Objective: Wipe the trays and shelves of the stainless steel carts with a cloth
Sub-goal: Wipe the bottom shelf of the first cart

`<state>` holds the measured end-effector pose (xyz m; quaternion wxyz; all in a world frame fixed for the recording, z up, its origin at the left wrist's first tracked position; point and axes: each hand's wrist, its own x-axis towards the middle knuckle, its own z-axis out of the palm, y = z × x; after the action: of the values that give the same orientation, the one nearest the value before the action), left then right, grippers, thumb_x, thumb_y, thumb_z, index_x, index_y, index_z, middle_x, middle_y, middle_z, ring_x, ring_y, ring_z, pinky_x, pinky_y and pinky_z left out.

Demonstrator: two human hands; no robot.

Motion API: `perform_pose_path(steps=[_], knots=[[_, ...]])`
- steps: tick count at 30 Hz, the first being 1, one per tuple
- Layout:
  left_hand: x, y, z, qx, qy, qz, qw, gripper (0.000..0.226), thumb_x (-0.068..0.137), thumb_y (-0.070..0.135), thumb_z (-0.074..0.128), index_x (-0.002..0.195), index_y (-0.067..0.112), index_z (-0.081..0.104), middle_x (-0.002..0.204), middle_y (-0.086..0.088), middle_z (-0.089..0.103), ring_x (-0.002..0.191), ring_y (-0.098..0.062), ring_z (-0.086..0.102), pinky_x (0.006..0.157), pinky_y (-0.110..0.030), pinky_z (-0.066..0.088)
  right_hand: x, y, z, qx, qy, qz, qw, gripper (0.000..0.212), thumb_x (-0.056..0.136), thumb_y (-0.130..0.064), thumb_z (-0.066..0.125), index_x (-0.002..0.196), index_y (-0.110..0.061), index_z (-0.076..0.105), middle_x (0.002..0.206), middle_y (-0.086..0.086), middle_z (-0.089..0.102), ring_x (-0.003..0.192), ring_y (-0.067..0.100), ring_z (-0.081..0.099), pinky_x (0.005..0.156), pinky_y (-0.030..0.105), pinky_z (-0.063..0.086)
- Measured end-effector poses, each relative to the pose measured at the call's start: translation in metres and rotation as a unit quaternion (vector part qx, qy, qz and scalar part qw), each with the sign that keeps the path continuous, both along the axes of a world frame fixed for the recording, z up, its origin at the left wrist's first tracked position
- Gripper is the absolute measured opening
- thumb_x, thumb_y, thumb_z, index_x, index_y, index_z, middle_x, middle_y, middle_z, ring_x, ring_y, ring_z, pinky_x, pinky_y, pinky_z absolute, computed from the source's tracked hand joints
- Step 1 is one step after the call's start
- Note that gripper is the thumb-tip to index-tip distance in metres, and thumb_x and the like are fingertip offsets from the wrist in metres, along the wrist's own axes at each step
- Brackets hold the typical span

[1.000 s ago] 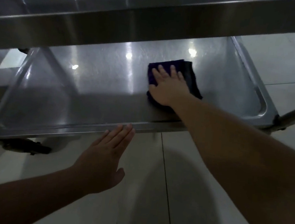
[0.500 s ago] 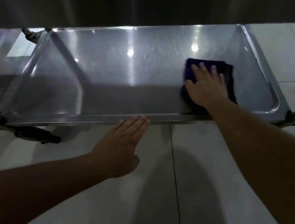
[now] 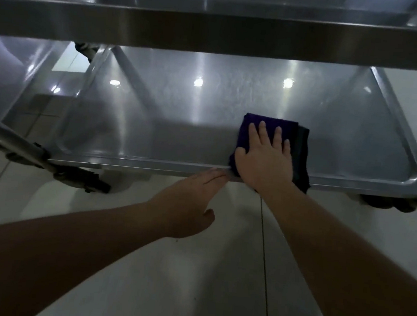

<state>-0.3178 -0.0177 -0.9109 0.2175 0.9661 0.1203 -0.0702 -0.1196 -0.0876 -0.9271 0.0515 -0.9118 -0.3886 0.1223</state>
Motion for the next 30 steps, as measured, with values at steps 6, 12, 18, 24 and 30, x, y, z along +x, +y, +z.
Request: perform_pose_path(steps=[6,12,18,24,30], knots=[[-0.052,0.047,0.001,0.000,-0.007,0.134,0.991,0.070,0.094,0.025,0.061,0.158,0.029,0.033,0.164,0.008,0.032,0.149,-0.014,0.032,0.123,-0.034,0.028,-0.032,0.022,-0.003,-0.001,0.003,0.028,1.000,0.072,0.104,-0.050,0.024,0.165,-0.025,-0.002,0.174,0.003,-0.006,0.158,0.034,-0.008,0.128,0.053,-0.002],[-0.104,0.067,-0.005,0.072,0.016,0.186,0.980,0.085,0.089,0.030,0.059,0.164,0.020,0.019,0.171,0.002,0.014,0.157,-0.017,0.015,0.125,-0.043,0.025,-0.034,0.019,-0.004,-0.013,-0.007,-0.002,1.000,0.070,0.104,-0.050,0.024,0.165,-0.027,0.001,0.174,0.003,-0.003,0.159,0.033,-0.005,0.128,0.053,0.001],[-0.128,0.061,-0.019,0.090,0.099,0.197,0.971,0.104,0.094,0.039,0.054,0.158,0.027,-0.026,0.164,0.011,-0.035,0.151,-0.008,-0.031,0.128,-0.037,-0.002,-0.075,0.054,-0.001,-0.014,0.014,-0.031,0.999,0.072,0.103,-0.049,0.022,0.166,-0.021,-0.001,0.173,0.003,-0.007,0.158,0.037,-0.008,0.127,0.056,-0.001],[-0.127,0.060,-0.019,0.082,0.093,0.207,0.970,0.106,0.093,0.035,0.058,0.158,0.030,-0.026,0.165,0.011,-0.033,0.152,-0.009,-0.029,0.128,-0.039,-0.001,-0.138,0.126,-0.003,-0.011,-0.007,0.088,0.996,0.071,0.104,-0.049,0.020,0.165,-0.019,-0.003,0.173,0.006,-0.007,0.157,0.040,-0.008,0.127,0.057,0.000],[-0.128,0.062,-0.022,0.083,0.094,0.207,0.970,0.104,0.095,0.034,0.057,0.157,0.033,-0.027,0.163,0.014,-0.034,0.150,-0.007,-0.031,0.125,-0.037,-0.006,-0.128,0.122,-0.004,-0.011,-0.005,0.142,0.990,0.069,0.104,-0.051,0.021,0.165,-0.027,0.000,0.173,0.002,-0.006,0.158,0.035,-0.008,0.127,0.055,-0.002]])
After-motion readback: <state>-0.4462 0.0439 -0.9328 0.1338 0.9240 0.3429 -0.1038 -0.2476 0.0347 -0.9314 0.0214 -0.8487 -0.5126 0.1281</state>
